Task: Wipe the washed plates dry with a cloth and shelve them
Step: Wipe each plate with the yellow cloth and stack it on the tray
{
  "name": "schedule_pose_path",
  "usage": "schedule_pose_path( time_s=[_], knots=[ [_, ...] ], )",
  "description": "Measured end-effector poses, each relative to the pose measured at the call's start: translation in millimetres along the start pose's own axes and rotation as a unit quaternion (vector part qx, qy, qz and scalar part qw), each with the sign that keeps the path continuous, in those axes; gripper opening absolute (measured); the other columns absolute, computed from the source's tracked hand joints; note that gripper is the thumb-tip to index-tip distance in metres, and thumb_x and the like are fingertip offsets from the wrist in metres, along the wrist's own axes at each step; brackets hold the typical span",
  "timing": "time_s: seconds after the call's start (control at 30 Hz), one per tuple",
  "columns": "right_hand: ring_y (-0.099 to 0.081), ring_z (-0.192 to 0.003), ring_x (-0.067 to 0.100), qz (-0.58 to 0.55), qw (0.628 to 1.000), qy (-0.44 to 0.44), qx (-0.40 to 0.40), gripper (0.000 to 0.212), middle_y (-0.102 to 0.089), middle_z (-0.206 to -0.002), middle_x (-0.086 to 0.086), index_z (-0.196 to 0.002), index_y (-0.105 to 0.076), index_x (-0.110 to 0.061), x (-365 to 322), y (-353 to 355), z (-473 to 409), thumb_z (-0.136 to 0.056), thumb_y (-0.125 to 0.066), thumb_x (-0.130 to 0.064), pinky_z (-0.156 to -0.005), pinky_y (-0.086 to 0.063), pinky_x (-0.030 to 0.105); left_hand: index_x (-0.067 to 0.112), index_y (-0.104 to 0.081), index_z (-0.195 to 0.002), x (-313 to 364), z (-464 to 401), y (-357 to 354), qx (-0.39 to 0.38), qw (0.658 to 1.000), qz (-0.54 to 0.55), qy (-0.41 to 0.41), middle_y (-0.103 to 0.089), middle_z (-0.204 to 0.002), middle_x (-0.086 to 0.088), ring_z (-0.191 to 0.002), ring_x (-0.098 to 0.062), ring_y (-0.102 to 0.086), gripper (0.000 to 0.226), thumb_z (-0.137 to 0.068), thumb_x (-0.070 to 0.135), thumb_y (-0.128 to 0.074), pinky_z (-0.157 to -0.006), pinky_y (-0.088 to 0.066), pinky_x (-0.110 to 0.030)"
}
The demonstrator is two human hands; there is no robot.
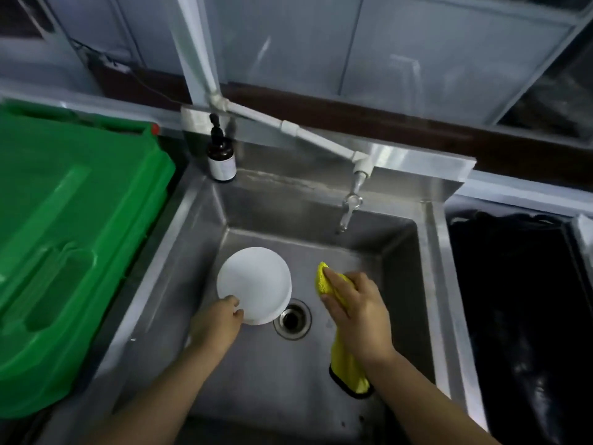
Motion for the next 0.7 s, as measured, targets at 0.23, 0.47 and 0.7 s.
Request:
schedule_pose_path(
  time_s=[0.23,0.47,0.7],
  knots=[
    [-0.056,-0.09,0.021,-0.006,0.998,-0.052,-0.047,0.046,-0.054,-0.098,-0.005,-0.127,-0.061,-0.027,11.6,-86.5,-25.2,-0.086,-0.053,-0.046,-0.071,-0.049,0.033,0.012,-0.066,-0.092,-69.6,-67.0,-45.9,-0.061,0.985,0.094,0.134,-0.067,-0.095,-0.009,-0.076,-0.023,-0.053,0.027,-0.093,0.036,-0.053,-0.063,-0.037,-0.029],
    [-0.055,-0.092,0.021,0.005,0.992,-0.106,-0.062,0.041,-0.048,-0.097,-0.011,-0.127,-0.062,-0.026,38.2,-116.4,-26.2,-0.087,-0.068,-0.031,-0.072,-0.04,0.028,0.003,-0.064,-0.092,-87.4,-96.7,-91.9,-0.096,0.949,0.215,0.208,-0.067,-0.096,-0.018,-0.088,-0.034,-0.061,0.035,-0.09,0.038,-0.058,-0.071,-0.045,-0.033],
    [-0.054,-0.094,0.017,0.001,0.985,-0.161,-0.061,0.042,-0.051,-0.102,-0.008,-0.129,-0.06,-0.031,57.2,-120.7,-27.1,-0.088,-0.067,-0.028,-0.069,-0.042,0.03,0.004,-0.068,-0.095,-91.2,-100.0,-97.5,-0.046,0.937,0.246,0.243,-0.067,-0.095,-0.016,-0.089,-0.035,-0.061,0.034,-0.088,0.037,-0.062,-0.068,-0.039,-0.032]
  ],
)
Point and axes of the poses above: each hand's wrist, its own z-axis away from the middle knuckle, its own y-axis out of the back of the hand, x = y × z, the point moved 5 cm from there along -z, towards the middle knuckle
